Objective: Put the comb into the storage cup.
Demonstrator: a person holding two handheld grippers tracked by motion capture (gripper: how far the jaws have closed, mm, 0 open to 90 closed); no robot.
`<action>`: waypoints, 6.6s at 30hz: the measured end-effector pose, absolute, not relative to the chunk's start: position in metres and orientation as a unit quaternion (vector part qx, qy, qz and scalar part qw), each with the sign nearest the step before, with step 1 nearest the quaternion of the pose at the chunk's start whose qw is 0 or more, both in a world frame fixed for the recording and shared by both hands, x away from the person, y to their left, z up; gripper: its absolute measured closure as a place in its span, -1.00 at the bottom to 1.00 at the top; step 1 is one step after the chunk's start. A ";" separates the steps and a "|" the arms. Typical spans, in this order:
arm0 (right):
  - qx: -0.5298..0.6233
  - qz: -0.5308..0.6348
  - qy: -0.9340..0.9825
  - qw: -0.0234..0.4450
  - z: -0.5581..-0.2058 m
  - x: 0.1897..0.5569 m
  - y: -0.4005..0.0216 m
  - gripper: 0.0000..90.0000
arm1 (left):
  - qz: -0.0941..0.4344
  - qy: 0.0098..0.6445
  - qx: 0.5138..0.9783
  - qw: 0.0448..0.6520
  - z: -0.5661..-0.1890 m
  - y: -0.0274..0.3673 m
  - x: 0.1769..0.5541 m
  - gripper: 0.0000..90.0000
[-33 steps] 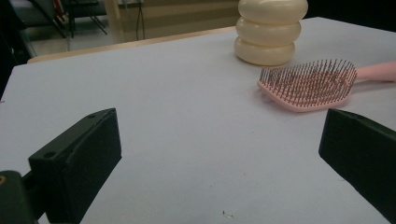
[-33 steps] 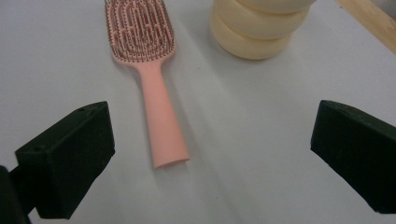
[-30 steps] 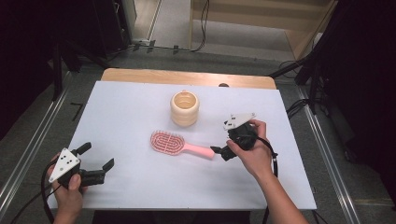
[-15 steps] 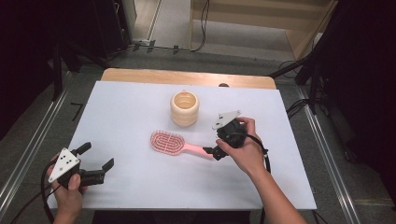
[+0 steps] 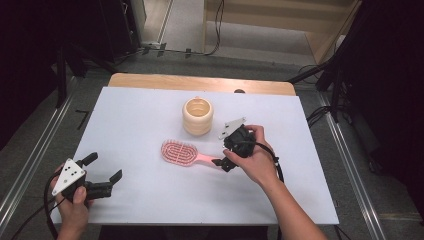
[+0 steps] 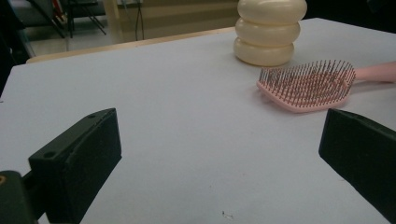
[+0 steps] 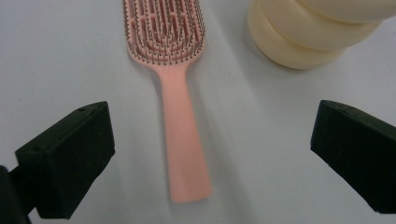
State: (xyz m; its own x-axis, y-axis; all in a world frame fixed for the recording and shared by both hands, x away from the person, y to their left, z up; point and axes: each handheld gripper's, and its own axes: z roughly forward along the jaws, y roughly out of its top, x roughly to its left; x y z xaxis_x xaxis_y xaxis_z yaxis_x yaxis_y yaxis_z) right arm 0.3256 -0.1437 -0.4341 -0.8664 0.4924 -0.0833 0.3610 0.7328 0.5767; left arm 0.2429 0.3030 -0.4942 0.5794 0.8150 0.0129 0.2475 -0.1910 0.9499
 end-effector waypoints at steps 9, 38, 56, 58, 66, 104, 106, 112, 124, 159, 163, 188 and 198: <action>0.220 0.263 0.932 0.114 -0.439 0.329 -0.131 -0.84 | 0.274 0.368 0.722 0.518 -0.494 0.303 0.243 -1.00; 0.211 0.216 0.952 0.041 -0.463 0.340 -0.093 -0.19 | 0.275 0.364 0.726 0.514 -0.494 0.302 0.243 -1.00; 0.203 0.176 0.961 0.056 -0.476 0.347 -0.080 0.28 | 0.274 0.365 0.726 0.515 -0.494 0.302 0.243 -1.00; 0.197 0.174 0.963 0.057 -0.477 0.348 -0.079 0.33 | 0.273 0.365 0.726 0.515 -0.494 0.302 0.243 -1.00; 0.196 0.173 0.963 0.061 -0.482 0.349 -0.075 0.44 | 0.273 0.365 0.725 0.517 -0.494 0.302 0.243 -1.00; 0.204 0.294 0.929 0.093 -0.476 0.330 -0.099 0.50 | 0.274 0.365 0.727 0.513 -0.494 0.301 0.243 -1.00; 0.205 0.307 0.925 0.094 -0.474 0.330 -0.101 0.50 | 0.275 0.365 0.727 0.513 -0.494 0.301 0.243 -1.00; 0.215 0.333 0.913 0.101 -0.470 0.325 -0.106 0.50 | 0.276 0.365 0.727 0.512 -0.494 0.301 0.243 -1.00; 0.224 0.377 0.893 0.104 -0.469 0.315 -0.117 0.50 | 0.277 0.366 0.727 0.511 -0.494 0.301 0.243 -1.00; 0.256 0.489 0.823 0.131 -0.470 0.279 -0.151 0.50 | 0.287 0.361 0.728 0.507 -0.484 0.291 0.242 -1.00; 0.260 0.502 0.815 0.129 -0.470 0.274 -0.154 0.50 | 0.280 0.353 0.727 0.519 -0.476 0.283 0.241 -1.00; 0.261 0.536 0.792 0.135 -0.467 0.260 -0.158 0.50 | 0.261 0.288 0.747 0.540 -0.436 0.210 0.249 -1.00; 0.262 0.540 0.788 0.138 -0.466 0.258 -0.157 0.50 | 0.246 0.268 0.754 0.546 -0.427 0.189 0.252 -1.00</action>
